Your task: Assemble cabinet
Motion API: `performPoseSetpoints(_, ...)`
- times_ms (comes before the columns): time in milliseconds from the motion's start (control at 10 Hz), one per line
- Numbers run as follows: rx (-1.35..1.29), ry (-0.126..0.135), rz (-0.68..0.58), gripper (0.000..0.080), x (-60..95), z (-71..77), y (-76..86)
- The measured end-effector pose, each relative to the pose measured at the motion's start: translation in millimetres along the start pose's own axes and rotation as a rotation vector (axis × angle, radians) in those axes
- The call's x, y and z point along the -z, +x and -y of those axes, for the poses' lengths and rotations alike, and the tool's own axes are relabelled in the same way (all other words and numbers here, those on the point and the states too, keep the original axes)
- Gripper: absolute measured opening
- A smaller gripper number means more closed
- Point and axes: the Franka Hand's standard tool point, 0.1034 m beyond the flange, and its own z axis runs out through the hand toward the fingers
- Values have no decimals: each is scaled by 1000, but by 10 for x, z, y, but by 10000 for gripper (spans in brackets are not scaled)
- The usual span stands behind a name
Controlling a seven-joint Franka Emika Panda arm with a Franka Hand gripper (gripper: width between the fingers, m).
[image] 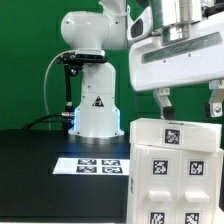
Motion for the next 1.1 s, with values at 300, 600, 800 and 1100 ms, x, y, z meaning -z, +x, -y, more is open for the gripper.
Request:
performPoseSetpoints(300,379,-20,4,649,41,35,-6)
performPoseSetpoints(600,663,-23,14,649,43,14,15)
performPoseSetpoints(800,966,-26,41,649,50,33,38)
performPoseSetpoints(1100,1146,-39,35,649,41,-8,53)
